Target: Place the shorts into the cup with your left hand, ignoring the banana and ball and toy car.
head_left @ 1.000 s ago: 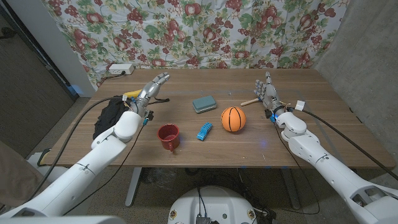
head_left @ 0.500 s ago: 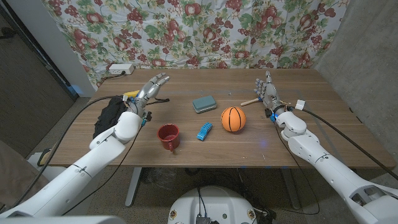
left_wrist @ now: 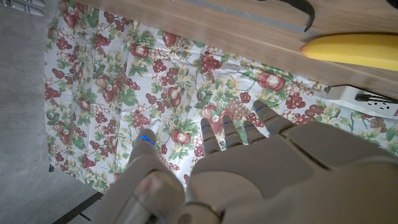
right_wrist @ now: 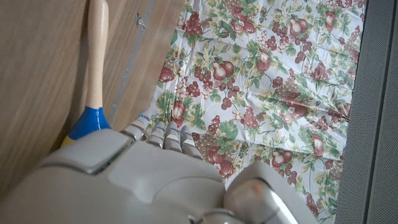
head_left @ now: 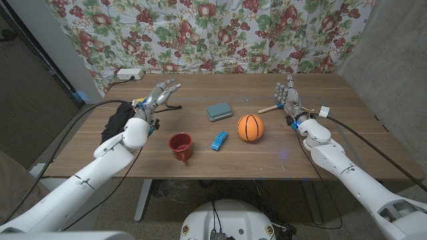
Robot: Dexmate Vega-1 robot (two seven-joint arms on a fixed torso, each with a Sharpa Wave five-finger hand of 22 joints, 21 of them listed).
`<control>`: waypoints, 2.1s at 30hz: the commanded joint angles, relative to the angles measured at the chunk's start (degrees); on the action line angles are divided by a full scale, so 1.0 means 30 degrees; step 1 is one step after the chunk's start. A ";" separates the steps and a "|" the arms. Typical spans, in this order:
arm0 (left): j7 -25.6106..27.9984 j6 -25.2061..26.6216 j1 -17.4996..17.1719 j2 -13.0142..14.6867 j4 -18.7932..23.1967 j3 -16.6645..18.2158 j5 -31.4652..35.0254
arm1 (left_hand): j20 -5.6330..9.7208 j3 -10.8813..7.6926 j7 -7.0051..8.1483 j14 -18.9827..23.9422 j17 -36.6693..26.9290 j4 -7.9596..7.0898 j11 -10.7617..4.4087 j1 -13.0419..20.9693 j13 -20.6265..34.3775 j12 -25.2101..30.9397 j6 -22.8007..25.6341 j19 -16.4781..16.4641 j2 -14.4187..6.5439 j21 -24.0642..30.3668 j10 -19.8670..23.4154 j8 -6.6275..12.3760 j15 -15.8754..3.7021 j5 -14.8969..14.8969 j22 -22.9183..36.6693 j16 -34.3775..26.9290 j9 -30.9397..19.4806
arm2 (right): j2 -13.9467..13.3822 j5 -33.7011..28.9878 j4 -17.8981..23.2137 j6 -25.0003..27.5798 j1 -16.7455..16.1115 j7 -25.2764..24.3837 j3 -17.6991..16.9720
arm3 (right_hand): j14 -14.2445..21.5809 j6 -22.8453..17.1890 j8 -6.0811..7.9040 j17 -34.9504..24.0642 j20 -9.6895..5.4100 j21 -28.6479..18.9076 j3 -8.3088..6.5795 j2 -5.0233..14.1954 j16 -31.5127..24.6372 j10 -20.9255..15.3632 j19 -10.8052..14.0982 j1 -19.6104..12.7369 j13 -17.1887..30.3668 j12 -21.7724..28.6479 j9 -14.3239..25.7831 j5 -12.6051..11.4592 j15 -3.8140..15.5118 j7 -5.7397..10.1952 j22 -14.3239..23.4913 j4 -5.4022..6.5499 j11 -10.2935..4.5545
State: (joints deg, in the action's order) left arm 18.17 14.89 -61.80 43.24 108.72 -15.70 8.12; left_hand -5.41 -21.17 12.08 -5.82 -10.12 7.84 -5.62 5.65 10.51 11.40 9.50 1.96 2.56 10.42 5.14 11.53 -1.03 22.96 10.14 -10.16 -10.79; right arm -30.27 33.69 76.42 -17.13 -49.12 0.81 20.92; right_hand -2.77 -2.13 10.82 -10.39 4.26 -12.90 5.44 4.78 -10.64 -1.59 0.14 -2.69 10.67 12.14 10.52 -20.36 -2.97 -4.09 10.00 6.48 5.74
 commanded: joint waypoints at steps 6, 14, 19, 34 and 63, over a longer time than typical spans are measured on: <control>-0.0077 0.1654 -0.0112 0.0308 0.0866 -0.0115 0.1252 | -0.0028 -0.0106 -0.0072 -0.0270 -0.0061 0.0263 -0.0118 0.0473 0.0106 -0.0062 -0.0053 0.0116 0.0074 0.0106 -0.0173 -0.0034 -0.0034 0.0053 -0.0025 -0.0029 -0.0049 | -0.0693 0.0024 0.1250 0.0310 -0.0876 -0.0856 -0.0452 | -0.0012 -0.0144 0.0129 -0.0032 0.0033 0.0063 -0.0038 0.0164 0.0012 -0.0006 0.0045 -0.0251 0.0032 0.0064 0.0059 -0.0101 0.0066 -0.0003 0.0108 -0.0035 0.0151; -0.0162 0.1044 -0.0270 0.0966 0.0890 -0.0009 0.1662 | 0.0058 -0.0185 -0.0030 -0.0159 -0.0056 0.0405 -0.0163 0.0788 0.0108 0.0000 0.0127 -0.0125 0.0135 0.0211 -0.0062 0.0049 -0.0108 0.0058 -0.0031 -0.0122 -0.0050 | -0.0754 0.0059 0.1344 0.0340 -0.0898 -0.0764 -0.0417 | -0.0009 -0.0157 0.0128 -0.0031 0.0036 0.0094 -0.0047 0.0169 0.0007 -0.0019 0.0046 -0.0274 0.0031 0.0068 0.0058 -0.0105 0.0072 -0.0001 0.0109 -0.0053 0.0124; 0.0094 0.0559 -0.0489 0.1300 0.0876 0.0039 0.1922 | 0.0060 -0.0245 0.0032 -0.0061 -0.0053 0.0486 -0.0204 0.1028 0.0110 0.0063 0.0366 -0.0172 0.0182 0.0225 0.0087 0.0141 -0.0195 0.0069 -0.0034 -0.0181 -0.0053 | -0.0718 0.0026 0.1246 0.0285 -0.0758 -0.0662 -0.0365 | -0.0008 -0.0152 0.0121 -0.0031 0.0029 0.0114 -0.0053 0.0173 0.0003 0.0001 0.0056 -0.0288 0.0031 0.0060 0.0058 -0.0106 0.0067 -0.0028 0.0110 -0.0066 0.0126; 0.0879 -0.0313 -0.1236 0.2310 0.0841 0.0222 0.2613 | 0.0150 -0.0440 0.0130 0.0470 -0.0049 0.0596 -0.0442 0.1720 0.0111 0.0292 0.1021 -0.0541 0.0268 0.0321 0.0806 0.0328 -0.0513 0.0134 -0.0038 -0.0348 -0.0058 | -0.0725 -0.0035 0.1058 0.0118 -0.0671 -0.0479 -0.0314 | -0.0029 -0.0167 0.0115 -0.0031 0.0040 0.0170 -0.0065 0.0175 0.0005 0.0000 0.0071 -0.0326 0.0030 0.0059 0.0058 -0.0107 0.0068 -0.0026 0.0112 -0.0101 0.0128; 0.1806 -0.1019 -0.2423 0.5071 0.1324 0.0826 0.4350 | 0.0382 -0.0770 0.0145 0.1210 -0.0045 0.0634 -0.0799 0.2857 0.0107 0.0482 0.2293 -0.1214 0.0506 0.0379 0.1908 0.0562 -0.1051 0.0442 -0.0053 -0.0417 -0.0060 | -0.0853 -0.0183 0.0921 0.0162 -0.0641 -0.0018 -0.0067 | -0.0028 -0.0177 0.0102 -0.0026 0.0063 0.0278 -0.0012 0.0005 -0.0002 -0.0004 0.0063 -0.0406 0.0027 0.0059 0.0056 -0.0110 0.0217 -0.0027 0.0114 -0.0214 0.0049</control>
State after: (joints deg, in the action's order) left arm 24.35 9.39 -68.26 55.77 110.80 -13.37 18.92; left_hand -4.10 -23.08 12.60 -2.30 -10.14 9.57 -8.01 13.56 10.51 12.52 15.98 -1.24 4.00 11.31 10.40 12.94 -2.04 23.97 9.88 -11.30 -10.79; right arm -32.64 33.54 79.83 -16.64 -51.35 0.04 20.28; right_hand -2.54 -2.14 10.82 -10.40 4.28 -12.24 5.29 5.30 -10.64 -1.59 0.13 -3.65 10.68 12.14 10.52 -20.35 -2.76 -4.09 10.29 6.00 5.74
